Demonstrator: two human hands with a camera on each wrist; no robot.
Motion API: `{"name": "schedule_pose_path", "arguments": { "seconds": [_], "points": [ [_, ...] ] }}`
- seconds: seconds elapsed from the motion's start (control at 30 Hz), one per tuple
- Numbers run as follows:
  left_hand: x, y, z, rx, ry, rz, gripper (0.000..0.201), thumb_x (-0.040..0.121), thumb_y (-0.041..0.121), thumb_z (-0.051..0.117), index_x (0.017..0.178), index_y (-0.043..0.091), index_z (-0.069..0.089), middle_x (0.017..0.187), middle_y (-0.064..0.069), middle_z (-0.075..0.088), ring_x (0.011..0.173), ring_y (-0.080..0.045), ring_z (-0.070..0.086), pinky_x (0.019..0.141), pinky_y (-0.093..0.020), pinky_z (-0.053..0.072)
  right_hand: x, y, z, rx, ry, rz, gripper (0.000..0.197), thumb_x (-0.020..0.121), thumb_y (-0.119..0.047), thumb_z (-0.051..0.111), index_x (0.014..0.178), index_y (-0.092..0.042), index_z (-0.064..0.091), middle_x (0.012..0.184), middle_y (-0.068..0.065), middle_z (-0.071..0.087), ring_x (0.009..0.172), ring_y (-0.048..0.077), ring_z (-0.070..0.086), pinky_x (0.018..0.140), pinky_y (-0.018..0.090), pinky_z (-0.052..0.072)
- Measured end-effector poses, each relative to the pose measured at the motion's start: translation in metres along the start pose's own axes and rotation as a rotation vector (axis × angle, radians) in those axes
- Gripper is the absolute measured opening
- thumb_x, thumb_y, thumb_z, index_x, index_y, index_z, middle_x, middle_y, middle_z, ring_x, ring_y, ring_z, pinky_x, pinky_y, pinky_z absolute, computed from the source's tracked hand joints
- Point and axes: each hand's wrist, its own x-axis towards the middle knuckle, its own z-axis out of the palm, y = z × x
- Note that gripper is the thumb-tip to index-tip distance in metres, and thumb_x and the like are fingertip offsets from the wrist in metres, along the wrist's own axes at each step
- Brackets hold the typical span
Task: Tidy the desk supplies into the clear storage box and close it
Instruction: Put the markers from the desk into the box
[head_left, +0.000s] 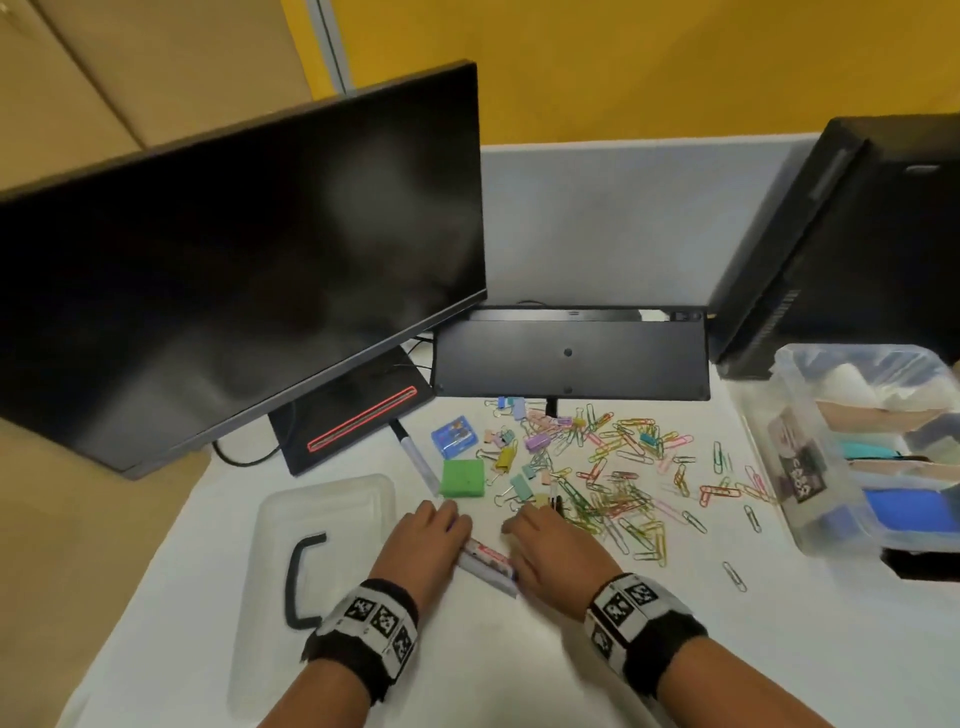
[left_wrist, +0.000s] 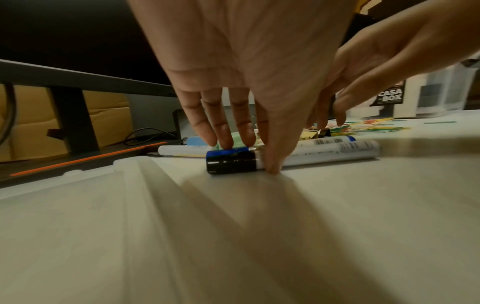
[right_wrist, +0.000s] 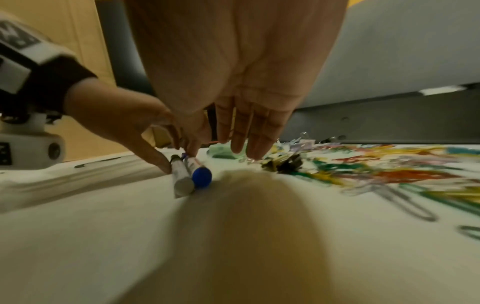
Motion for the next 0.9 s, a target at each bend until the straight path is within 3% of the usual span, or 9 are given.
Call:
{"name": "schedule_pose_path", "arguments": {
  "seconds": [0.17, 0.23, 0.3, 0.37, 0.43, 0.53, 0.6, 0.77, 0.9],
  "points": [
    [-0.001, -0.003, 0.003, 0.079, -0.01, 0.094, 0.038, 0.042, 0.025, 0.085, 0.069, 0.027, 0.059, 0.069, 0.009, 0.058, 0.065, -0.017, 0.057, 0.054, -0.025, 0.046, 0.02, -0.01, 0.024, -0.113, -0.038, 0.007, 0.022, 0.083, -0.026, 0.049, 0.094, -0.013, 0.062, 0.094, 0.006, 0.061, 0.089, 0.028, 0.06, 0.06, 0.033, 0.05],
    [-0.001, -0.008, 0.003, 0.096, -0.013, 0.118, 0.039, 0.038, 0.024, 0.085, 0.068, 0.029, 0.06, 0.069, 0.01, 0.057, 0.066, -0.015, 0.057, 0.057, -0.024, 0.045, 0.023, -0.01, 0.024, -0.099, -0.025, 0.036, 0.022, 0.087, -0.023, 0.05, 0.102, -0.01, 0.06, 0.104, 0.009, 0.058, 0.099, 0.03, 0.055, 0.069, 0.037, 0.048],
    [-0.004, -0.015, -0.001, 0.07, 0.015, 0.128, 0.04, 0.038, 0.022, 0.083, 0.069, 0.029, 0.06, 0.071, 0.01, 0.058, 0.066, -0.014, 0.057, 0.057, -0.024, 0.045, 0.023, -0.011, 0.02, -0.088, -0.043, 0.063, 0.033, 0.092, -0.03, 0.036, 0.111, -0.01, 0.055, 0.112, 0.009, 0.054, 0.106, 0.028, 0.049, 0.078, 0.038, 0.044],
    [-0.008, -0.029, -0.015, -0.011, 0.071, 0.105, 0.033, 0.055, 0.018, 0.077, 0.084, 0.025, 0.06, 0.085, 0.006, 0.06, 0.076, -0.016, 0.058, 0.068, -0.027, 0.047, 0.022, -0.014, 0.018, -0.091, -0.057, 0.07, 0.042, 0.093, -0.039, 0.026, 0.115, -0.014, 0.052, 0.115, 0.005, 0.052, 0.107, 0.024, 0.046, 0.083, 0.036, 0.042],
    [-0.009, -0.05, -0.033, -0.074, 0.049, 0.036, 0.027, 0.076, 0.01, 0.06, 0.099, 0.021, 0.054, 0.098, 0.003, 0.056, 0.089, -0.017, 0.054, 0.083, -0.029, 0.042, 0.023, -0.019, 0.018, -0.082, -0.099, 0.073, 0.038, 0.094, -0.041, 0.033, 0.117, -0.016, 0.051, 0.116, 0.003, 0.05, 0.108, 0.022, 0.045, 0.085, 0.036, 0.042],
    [0.005, -0.086, -0.052, -0.047, 0.159, -0.048, 0.017, 0.083, 0.014, 0.054, 0.097, 0.021, 0.047, 0.093, 0.005, 0.052, 0.08, -0.016, 0.044, 0.081, -0.028, 0.039, 0.025, -0.025, 0.024, -0.099, -0.101, 0.087, 0.032, 0.094, -0.035, 0.04, 0.119, -0.017, 0.049, 0.117, 0.003, 0.049, 0.106, 0.023, 0.045, 0.083, 0.036, 0.045],
    [0.021, -0.102, -0.054, -0.079, 0.127, -0.068, 0.017, 0.088, 0.018, 0.044, 0.105, 0.021, 0.044, 0.104, 0.003, 0.049, 0.09, -0.017, 0.043, 0.087, -0.03, 0.037, 0.027, -0.027, 0.026, -0.09, -0.082, 0.107, 0.028, 0.094, -0.029, 0.04, 0.118, -0.017, 0.049, 0.116, 0.003, 0.049, 0.104, 0.024, 0.046, 0.08, 0.036, 0.045],
    [0.063, -0.115, -0.038, 0.016, 0.04, -0.026, 0.03, 0.092, 0.021, 0.041, 0.121, 0.024, 0.044, 0.118, 0.0, 0.048, 0.108, -0.021, 0.044, 0.093, -0.034, 0.034, 0.026, -0.021, 0.032, -0.078, -0.049, 0.089, 0.024, 0.088, -0.025, 0.046, 0.109, -0.017, 0.052, 0.105, 0.004, 0.054, 0.092, 0.025, 0.054, 0.063, 0.033, 0.041],
    [0.078, -0.116, -0.024, 0.042, -0.048, -0.006, 0.031, 0.096, 0.017, 0.038, 0.125, 0.024, 0.046, 0.122, -0.002, 0.049, 0.114, -0.022, 0.042, 0.096, -0.036, 0.033, 0.019, -0.02, 0.029, -0.051, -0.1, 0.11, 0.026, 0.089, -0.024, 0.044, 0.113, -0.015, 0.05, 0.111, 0.005, 0.052, 0.095, 0.026, 0.051, 0.067, 0.032, 0.038]
  ]
}}
